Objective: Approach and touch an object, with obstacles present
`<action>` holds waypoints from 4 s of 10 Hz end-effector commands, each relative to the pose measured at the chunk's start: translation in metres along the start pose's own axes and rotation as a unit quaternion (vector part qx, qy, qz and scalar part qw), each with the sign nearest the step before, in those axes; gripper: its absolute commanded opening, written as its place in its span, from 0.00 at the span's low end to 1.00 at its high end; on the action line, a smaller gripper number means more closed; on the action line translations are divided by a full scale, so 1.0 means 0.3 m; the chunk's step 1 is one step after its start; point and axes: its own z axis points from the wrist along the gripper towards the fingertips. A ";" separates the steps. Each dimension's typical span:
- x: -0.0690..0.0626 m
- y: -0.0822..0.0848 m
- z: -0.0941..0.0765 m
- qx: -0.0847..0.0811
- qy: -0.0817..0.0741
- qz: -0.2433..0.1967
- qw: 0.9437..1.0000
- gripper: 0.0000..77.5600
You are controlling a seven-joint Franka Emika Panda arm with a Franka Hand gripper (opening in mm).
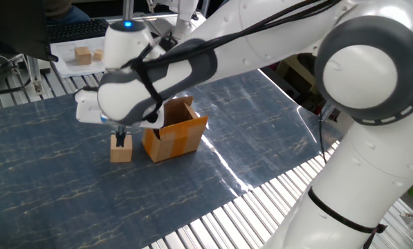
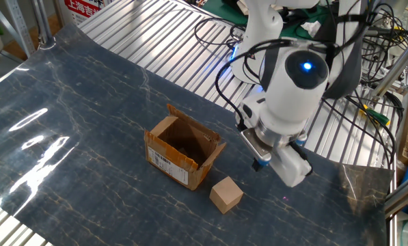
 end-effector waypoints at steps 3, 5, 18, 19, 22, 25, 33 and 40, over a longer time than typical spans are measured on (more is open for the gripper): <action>0.018 0.040 0.102 0.009 -0.026 0.059 0.998 0.00; 0.012 0.037 0.134 0.010 -0.033 0.063 0.997 0.00; -0.072 0.011 0.274 0.002 -0.061 0.070 0.996 0.00; -0.078 0.012 0.274 0.000 -0.062 0.078 0.995 0.00; -0.095 0.016 0.271 0.000 -0.062 0.090 0.994 0.00; -0.123 0.033 0.257 0.004 -0.065 0.096 0.993 0.00; -0.142 0.040 0.240 0.018 -0.071 0.097 0.993 0.00; -0.105 0.024 0.137 0.030 -0.050 0.089 0.994 0.00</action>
